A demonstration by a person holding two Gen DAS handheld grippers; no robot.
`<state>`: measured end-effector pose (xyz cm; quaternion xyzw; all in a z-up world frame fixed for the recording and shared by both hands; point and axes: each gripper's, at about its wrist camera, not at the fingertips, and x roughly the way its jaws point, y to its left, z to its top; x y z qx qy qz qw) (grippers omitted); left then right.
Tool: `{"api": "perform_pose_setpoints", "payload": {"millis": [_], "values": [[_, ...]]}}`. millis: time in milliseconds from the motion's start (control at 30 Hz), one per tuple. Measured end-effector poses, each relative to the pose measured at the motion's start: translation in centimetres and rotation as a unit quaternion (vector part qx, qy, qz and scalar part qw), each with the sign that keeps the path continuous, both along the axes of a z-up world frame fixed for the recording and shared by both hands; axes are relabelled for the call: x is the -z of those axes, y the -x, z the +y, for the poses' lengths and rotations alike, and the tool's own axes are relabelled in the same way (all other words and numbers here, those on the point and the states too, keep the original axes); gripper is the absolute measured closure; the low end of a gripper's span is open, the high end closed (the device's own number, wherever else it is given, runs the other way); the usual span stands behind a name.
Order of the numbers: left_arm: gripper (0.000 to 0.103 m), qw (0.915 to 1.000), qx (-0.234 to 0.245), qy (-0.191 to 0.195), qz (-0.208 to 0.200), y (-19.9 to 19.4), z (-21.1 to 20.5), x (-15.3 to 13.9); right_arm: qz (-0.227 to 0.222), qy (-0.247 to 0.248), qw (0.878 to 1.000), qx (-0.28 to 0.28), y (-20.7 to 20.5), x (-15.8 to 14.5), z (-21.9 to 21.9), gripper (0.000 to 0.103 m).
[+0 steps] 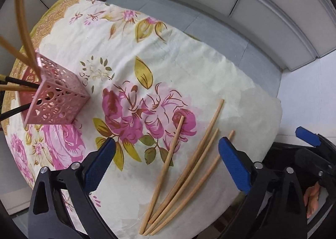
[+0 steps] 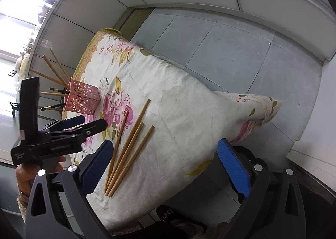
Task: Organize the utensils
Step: 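Move the left tool back to the chopsticks and grasp one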
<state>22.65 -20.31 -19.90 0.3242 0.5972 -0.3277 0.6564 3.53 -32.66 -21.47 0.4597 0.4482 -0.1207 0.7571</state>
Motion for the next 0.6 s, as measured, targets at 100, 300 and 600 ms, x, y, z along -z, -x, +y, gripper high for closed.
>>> {"api": "perform_pose_setpoints", "payload": {"millis": [100,300,600], "values": [[0.055,0.999,0.009,-0.032,0.029,-0.5,-0.8,2.3,0.0,-0.009,1.0,0.003,0.1,0.2,-0.4,0.007],[0.076,0.9984,0.007,-0.035,0.045,-1.5,-1.1,4.2,-0.003,-0.019,1.0,0.003,0.0,0.3,-0.8,0.007],[0.089,0.9973,0.035,-0.045,0.046,-0.4,-2.6,5.0,-0.001,-0.025,1.0,0.0,-0.3,0.5,-0.6,0.007]]}}
